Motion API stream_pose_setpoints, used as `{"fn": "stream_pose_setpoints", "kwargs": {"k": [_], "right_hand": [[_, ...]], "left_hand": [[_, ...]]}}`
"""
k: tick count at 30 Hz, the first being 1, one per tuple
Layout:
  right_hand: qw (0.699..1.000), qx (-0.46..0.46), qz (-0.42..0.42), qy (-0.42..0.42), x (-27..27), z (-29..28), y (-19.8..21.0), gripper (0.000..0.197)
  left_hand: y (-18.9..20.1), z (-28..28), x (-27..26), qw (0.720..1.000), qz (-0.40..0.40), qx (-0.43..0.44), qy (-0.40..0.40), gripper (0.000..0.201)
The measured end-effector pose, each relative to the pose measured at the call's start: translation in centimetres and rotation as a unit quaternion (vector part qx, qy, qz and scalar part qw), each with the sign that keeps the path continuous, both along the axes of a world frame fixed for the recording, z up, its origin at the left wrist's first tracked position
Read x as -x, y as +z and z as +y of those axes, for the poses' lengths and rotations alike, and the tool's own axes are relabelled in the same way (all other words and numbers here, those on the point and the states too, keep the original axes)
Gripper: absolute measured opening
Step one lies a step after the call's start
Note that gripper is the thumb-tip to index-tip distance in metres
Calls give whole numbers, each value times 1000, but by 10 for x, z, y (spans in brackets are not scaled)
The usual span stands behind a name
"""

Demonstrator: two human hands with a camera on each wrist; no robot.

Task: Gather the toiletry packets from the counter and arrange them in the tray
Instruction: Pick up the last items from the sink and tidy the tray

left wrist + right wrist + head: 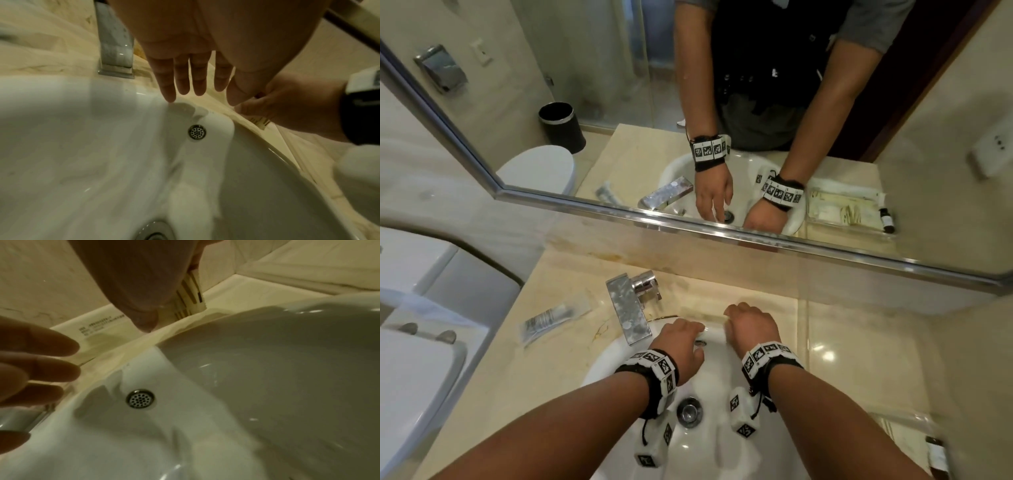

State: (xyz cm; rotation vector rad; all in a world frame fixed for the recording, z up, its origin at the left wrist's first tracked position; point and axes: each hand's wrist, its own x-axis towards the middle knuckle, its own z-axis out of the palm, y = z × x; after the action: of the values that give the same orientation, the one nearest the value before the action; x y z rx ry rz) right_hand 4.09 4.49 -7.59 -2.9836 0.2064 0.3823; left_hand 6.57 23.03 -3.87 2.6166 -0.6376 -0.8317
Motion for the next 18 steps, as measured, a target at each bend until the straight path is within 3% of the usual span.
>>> {"fn": "stream_pose_setpoints", "kwargs": {"k": [8, 12, 18], "right_hand": [[999, -33, 15, 21, 66, 30, 40, 26], [998, -39, 8, 58, 70, 73, 64, 28], [991, -2, 47, 122, 53, 151, 97, 16]], "left_hand": [[23, 51, 25, 997, -43, -8, -65, 48], [31, 94, 24, 997, -57, -13, -43, 49], [38, 163, 15, 997, -70, -38, 6, 43]]}}
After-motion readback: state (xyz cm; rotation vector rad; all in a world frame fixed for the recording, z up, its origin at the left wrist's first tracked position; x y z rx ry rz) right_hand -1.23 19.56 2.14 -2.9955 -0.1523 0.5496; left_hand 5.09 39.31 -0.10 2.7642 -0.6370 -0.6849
